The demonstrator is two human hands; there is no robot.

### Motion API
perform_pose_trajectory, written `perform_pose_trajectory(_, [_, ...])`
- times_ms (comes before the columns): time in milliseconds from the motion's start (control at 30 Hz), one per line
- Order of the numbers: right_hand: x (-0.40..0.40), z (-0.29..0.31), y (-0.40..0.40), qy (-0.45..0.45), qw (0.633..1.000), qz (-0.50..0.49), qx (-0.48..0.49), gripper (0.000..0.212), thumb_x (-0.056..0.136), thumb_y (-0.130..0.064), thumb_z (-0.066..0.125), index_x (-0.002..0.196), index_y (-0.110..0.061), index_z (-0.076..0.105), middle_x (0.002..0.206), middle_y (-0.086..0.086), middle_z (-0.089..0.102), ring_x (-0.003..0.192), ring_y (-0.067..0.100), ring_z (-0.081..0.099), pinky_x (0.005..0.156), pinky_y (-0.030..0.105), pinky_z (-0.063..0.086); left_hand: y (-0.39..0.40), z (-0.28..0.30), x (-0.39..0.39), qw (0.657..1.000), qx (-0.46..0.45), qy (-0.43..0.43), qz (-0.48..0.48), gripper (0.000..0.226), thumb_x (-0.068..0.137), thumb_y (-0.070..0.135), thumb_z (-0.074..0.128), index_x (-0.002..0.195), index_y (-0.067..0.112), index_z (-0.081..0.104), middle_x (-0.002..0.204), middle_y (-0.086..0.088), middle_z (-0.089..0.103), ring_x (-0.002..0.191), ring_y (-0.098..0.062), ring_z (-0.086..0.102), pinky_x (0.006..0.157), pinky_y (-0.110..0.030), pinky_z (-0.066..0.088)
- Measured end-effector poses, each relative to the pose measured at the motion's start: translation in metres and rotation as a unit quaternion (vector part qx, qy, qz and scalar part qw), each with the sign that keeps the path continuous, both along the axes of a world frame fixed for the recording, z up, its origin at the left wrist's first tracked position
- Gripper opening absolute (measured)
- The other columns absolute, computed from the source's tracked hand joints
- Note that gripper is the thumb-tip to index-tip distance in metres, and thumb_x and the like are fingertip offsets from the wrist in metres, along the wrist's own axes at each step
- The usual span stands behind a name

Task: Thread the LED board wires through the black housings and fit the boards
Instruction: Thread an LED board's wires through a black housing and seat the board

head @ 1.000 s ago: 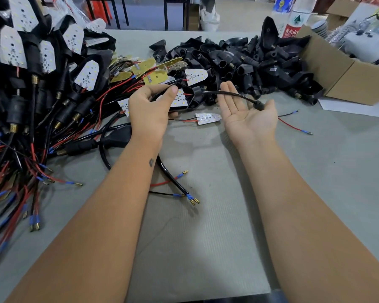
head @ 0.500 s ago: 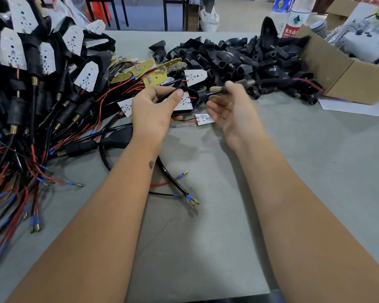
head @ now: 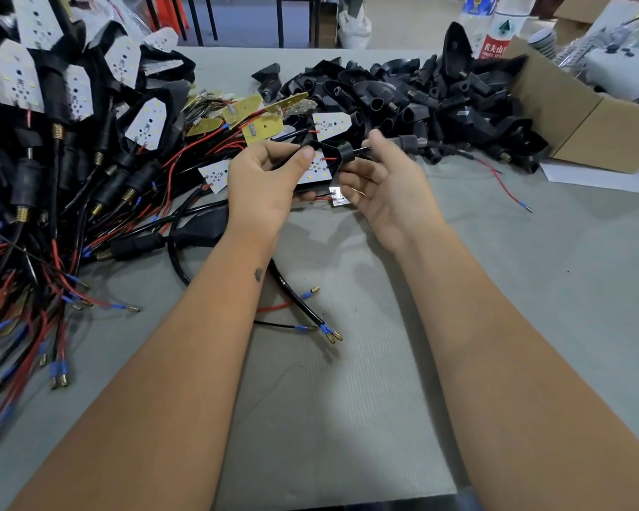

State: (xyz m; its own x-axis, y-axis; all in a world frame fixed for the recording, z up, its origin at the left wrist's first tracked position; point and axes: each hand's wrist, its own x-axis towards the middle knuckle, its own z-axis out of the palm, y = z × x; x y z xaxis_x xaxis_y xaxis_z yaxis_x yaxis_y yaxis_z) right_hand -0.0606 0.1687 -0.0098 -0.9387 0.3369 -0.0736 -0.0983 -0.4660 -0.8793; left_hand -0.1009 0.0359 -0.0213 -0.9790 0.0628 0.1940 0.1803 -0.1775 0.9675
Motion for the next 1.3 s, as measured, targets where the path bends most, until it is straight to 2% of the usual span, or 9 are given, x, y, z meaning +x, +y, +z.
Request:
perform_pose_trajectory(100, [0.000, 0.001, 0.004, -0.004, 0.999, -0.006, -0.044, 0.050, 0.101, -0.053, 0.030, 0.097, -0.016, 0.063, 0.075, 0.007, 0.066, 0.067, 0.020, 0.064, 0.065, 0.028, 0.053, 0.000, -0.001, -0.002, 1.000, 0.004, -0.010, 0.003, 0.008, 0.087, 0.013, 0.073, 0.083, 0.013, 0.065, 0.083, 0.002, 0.066, 0.071, -0.011, 0.066, 0.058, -0.028, 0.057])
perform_pose_trajectory(200, [0.000, -0.001, 0.007, 0.006, 0.999, -0.019, -0.046, 0.063, 0.101, -0.056, 0.023, 0.098, -0.013, 0.069, 0.079, 0.007, 0.062, 0.069, 0.018, 0.061, 0.069, 0.028, 0.052, 0.000, -0.001, -0.002, 1.000, 0.001, -0.012, 0.004, 0.008, 0.087, 0.013, 0.073, 0.083, 0.013, 0.065, 0.084, 0.002, 0.065, 0.074, -0.012, 0.066, 0.059, -0.029, 0.057])
perform_pose_trajectory(433, [0.003, 0.002, 0.013, 0.023, 0.988, -0.081, -0.131, 0.025, 0.093, -0.023, 0.050, 0.099, -0.009, 0.070, 0.070, 0.001, 0.051, 0.057, 0.010, 0.044, 0.060, 0.020, 0.044, -0.001, 0.000, -0.003, 1.000, 0.008, -0.021, -0.001, 0.007, 0.086, 0.014, 0.075, 0.082, 0.015, 0.068, 0.088, 0.002, 0.066, 0.075, -0.008, 0.066, 0.060, -0.027, 0.056])
perform_pose_trajectory(567, [0.001, 0.001, 0.011, 0.005, 0.995, -0.086, -0.045, 0.006, 0.091, -0.013, 0.060, 0.091, -0.007, 0.060, 0.064, 0.002, 0.056, 0.052, 0.011, 0.050, 0.052, 0.021, 0.044, -0.005, -0.001, -0.004, 1.000, -0.007, -0.004, 0.004, 0.009, 0.085, 0.014, 0.075, 0.081, 0.019, 0.070, 0.079, 0.009, 0.069, 0.072, -0.003, 0.067, 0.057, -0.022, 0.054])
perform_pose_trajectory(700, [0.001, -0.001, 0.012, 0.015, 0.998, -0.065, 0.013, 0.013, 0.094, -0.017, 0.060, 0.086, -0.009, 0.066, 0.059, -0.003, 0.061, 0.055, 0.010, 0.053, 0.056, 0.021, 0.046, -0.008, 0.000, -0.005, 1.000, -0.014, 0.014, 0.012, 0.010, 0.085, 0.012, 0.074, 0.082, 0.021, 0.070, 0.076, 0.011, 0.070, 0.073, -0.005, 0.067, 0.055, -0.020, 0.053])
perform_pose_trajectory(833, [0.000, -0.001, 0.014, 0.027, 0.996, -0.082, -0.016, 0.031, 0.102, -0.025, 0.047, 0.092, -0.006, 0.071, 0.065, -0.003, 0.050, 0.056, 0.007, 0.044, 0.055, 0.019, 0.040, -0.008, 0.001, -0.005, 1.000, -0.009, 0.014, 0.019, 0.011, 0.084, 0.012, 0.075, 0.081, 0.021, 0.070, 0.081, 0.005, 0.071, 0.074, -0.006, 0.068, 0.054, -0.021, 0.053])
perform_pose_trajectory(967, [0.002, 0.001, 0.012, 0.023, 0.990, -0.128, -0.049, 0.011, 0.097, -0.014, 0.058, 0.090, -0.005, 0.057, 0.065, 0.002, 0.052, 0.054, 0.009, 0.049, 0.052, 0.020, 0.045, -0.009, 0.001, -0.006, 0.999, -0.015, 0.018, 0.032, 0.012, 0.084, 0.011, 0.076, 0.080, 0.021, 0.070, 0.081, 0.005, 0.071, 0.070, -0.003, 0.067, 0.053, -0.020, 0.053])
perform_pose_trajectory(1067, [0.002, 0.001, 0.013, 0.018, 0.989, -0.145, -0.037, 0.018, 0.095, -0.013, 0.062, 0.080, -0.007, 0.053, 0.063, 0.005, 0.057, 0.053, 0.012, 0.055, 0.055, 0.021, 0.050, -0.009, 0.001, -0.007, 0.999, -0.022, 0.024, 0.039, 0.011, 0.084, 0.013, 0.076, 0.082, 0.021, 0.069, 0.084, 0.004, 0.070, 0.070, -0.003, 0.067, 0.055, -0.020, 0.053])
perform_pose_trajectory(1300, [0.001, -0.005, 0.015, 0.020, 0.987, -0.156, 0.034, 0.022, 0.098, -0.018, 0.058, 0.080, -0.004, 0.059, 0.064, 0.006, 0.060, 0.054, 0.013, 0.056, 0.056, 0.023, 0.052, -0.010, 0.003, -0.010, 0.998, -0.003, 0.004, 0.064, 0.005, 0.087, 0.021, 0.072, 0.086, 0.022, 0.067, 0.097, -0.002, 0.069, 0.071, -0.009, 0.064, 0.061, -0.024, 0.051])
